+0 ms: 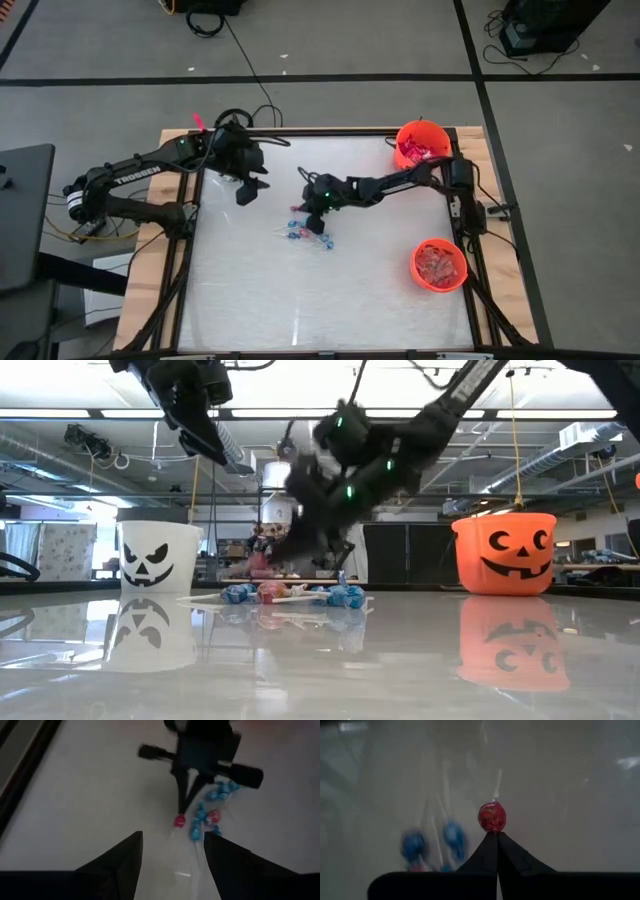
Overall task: Sort candy by brand, put in halloween buckets
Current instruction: Put the red candy into the white bucket
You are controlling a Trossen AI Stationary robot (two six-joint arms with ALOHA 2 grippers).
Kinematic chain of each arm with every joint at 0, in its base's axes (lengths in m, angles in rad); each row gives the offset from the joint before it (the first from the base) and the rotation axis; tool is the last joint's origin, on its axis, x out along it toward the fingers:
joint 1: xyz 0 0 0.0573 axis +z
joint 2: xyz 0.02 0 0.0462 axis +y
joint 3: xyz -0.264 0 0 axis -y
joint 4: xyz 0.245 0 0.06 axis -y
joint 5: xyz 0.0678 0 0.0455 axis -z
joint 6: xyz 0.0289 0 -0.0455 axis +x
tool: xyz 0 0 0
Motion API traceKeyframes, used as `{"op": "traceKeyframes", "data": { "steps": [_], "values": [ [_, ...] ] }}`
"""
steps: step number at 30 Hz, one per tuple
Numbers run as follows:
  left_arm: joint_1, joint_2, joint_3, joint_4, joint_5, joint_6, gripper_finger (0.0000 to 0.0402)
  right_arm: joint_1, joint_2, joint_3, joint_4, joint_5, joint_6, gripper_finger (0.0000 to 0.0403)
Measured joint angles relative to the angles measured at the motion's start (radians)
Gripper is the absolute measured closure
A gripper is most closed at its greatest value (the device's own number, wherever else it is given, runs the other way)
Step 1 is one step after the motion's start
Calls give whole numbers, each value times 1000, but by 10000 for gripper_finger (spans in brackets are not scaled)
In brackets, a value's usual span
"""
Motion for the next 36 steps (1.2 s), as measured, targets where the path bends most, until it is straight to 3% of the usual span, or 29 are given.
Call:
{"op": "traceKeyframes", "data": {
  "steps": [6,11,18,22,28,36],
  "values": [
    [0,0,-1,29,39,1,186,0,-154,0,11,39,10,399],
    [-13,2,-1,82,69,24,155,-4,-253,0,11,64,-8,400],
    [-68,30,-1,254,48,52,82,-25,-273,0,32,65,-8,401],
    [-85,51,0,305,51,53,68,-25,-273,0,45,66,-2,401],
    [-84,76,-1,285,37,45,85,-24,-273,0,116,57,21,401],
    [-84,82,-1,291,33,46,155,-24,-273,0,146,53,42,401]
  ]
}}
